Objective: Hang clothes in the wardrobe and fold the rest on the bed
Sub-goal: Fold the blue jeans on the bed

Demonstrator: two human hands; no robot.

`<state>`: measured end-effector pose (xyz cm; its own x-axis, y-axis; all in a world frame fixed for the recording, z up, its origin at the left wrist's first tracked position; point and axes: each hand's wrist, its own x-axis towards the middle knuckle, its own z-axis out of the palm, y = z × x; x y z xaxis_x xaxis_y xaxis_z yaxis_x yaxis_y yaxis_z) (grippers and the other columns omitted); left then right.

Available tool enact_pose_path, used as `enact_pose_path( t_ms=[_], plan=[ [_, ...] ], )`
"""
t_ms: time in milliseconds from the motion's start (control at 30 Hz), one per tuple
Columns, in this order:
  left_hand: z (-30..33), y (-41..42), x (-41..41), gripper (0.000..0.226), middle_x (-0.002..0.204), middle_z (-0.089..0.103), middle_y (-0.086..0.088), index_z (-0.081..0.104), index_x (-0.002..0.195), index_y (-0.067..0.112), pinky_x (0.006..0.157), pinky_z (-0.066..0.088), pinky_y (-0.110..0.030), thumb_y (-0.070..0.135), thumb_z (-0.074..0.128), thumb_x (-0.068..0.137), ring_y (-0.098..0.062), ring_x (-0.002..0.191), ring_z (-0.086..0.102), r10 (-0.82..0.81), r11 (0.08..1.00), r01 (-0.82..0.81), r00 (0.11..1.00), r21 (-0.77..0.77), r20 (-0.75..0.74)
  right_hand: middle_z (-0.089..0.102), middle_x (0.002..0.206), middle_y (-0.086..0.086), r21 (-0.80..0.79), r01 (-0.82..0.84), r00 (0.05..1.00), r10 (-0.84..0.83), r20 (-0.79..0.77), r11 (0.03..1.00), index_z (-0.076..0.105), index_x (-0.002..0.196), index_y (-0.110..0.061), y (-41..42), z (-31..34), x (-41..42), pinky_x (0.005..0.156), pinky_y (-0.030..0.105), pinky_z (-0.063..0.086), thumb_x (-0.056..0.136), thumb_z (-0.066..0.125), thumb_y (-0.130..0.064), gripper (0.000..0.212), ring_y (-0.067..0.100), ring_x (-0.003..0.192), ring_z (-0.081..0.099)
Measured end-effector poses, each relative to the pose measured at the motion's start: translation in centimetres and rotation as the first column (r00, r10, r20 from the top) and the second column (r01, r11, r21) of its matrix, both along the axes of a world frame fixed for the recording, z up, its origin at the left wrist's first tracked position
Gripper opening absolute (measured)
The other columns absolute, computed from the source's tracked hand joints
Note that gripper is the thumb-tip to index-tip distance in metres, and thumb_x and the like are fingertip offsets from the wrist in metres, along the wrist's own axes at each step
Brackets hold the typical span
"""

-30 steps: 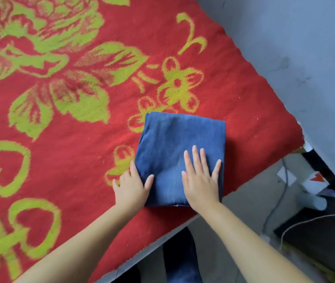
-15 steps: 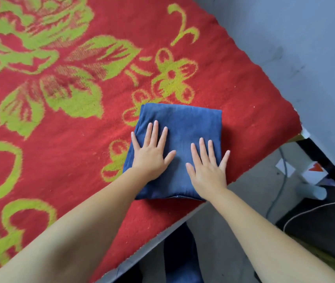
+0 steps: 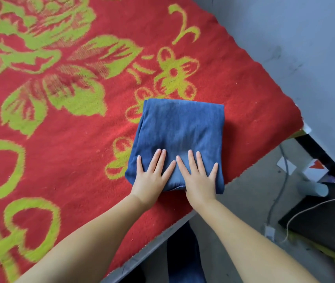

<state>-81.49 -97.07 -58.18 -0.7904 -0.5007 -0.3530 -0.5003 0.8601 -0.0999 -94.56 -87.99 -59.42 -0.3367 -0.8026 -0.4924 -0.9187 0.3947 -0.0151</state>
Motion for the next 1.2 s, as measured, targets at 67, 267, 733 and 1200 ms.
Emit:
enact_pose_path(
  t_ms=[67, 267, 733, 1200],
  plan=[
    [0.7, 0.0, -0.2, 0.072, 0.156, 0.02, -0.018, 0.026, 0.15, 0.024, 0.101, 0.031, -0.068, 0.015, 0.059, 0.087, -0.031, 0.145, 0.018, 0.024, 0.999, -0.024, 1.0, 0.028, 0.007, -0.011, 0.161, 0.0, 0.016, 0.0, 0.999, -0.001, 0.05, 1.0, -0.009, 0.15, -0.038, -0.4, 1.2, -0.5, 0.108, 0.068, 0.008, 0.097, 0.045, -0.013, 0.08, 0.027, 0.148, -0.012],
    [6.5, -3.1, -2.1, 0.07, 0.159, 0.009, -0.005, 0.003, 0.153, 0.025, 0.11, 0.023, -0.061, 0.011, 0.042, 0.096, -0.033, 0.147, 0.002, 0.101, 0.98, -0.103, 0.995, 0.168, 0.018, 0.009, 0.161, -0.005, 0.025, 0.037, 0.995, -0.039, 0.095, 0.999, 0.005, 0.152, -0.038, -3.9, 9.2, -2.4, 0.11, 0.066, 0.013, 0.101, 0.037, -0.01, 0.066, 0.032, 0.148, -0.001],
    [28.8, -10.4, 5.9, 0.08, 0.158, 0.012, -0.004, 0.0, 0.153, 0.022, 0.11, 0.025, -0.057, 0.007, 0.05, 0.092, -0.031, 0.146, 0.008, 0.453, 0.883, -0.462, 0.885, -0.08, -0.112, 0.021, 0.157, 0.001, -0.206, -0.376, 0.924, 0.382, -0.014, 0.903, 0.011, 0.151, -0.036, -16.2, 32.5, 3.2, 0.104, 0.07, 0.016, 0.097, 0.047, -0.011, 0.07, 0.037, 0.146, 0.007],
    [37.7, 13.5, 36.4, 0.075, 0.157, 0.014, -0.008, 0.003, 0.153, 0.023, 0.108, 0.024, -0.062, 0.004, 0.046, 0.094, -0.034, 0.145, 0.009, 0.937, 0.289, -0.954, 0.299, -0.085, -0.18, 0.023, 0.155, -0.005, -0.239, -0.922, 0.336, 0.936, -0.107, 0.304, 0.008, 0.152, -0.036, -4.7, 40.8, 36.2, 0.105, 0.069, 0.02, 0.092, 0.058, -0.013, 0.081, 0.033, 0.146, 0.009]
  ],
)
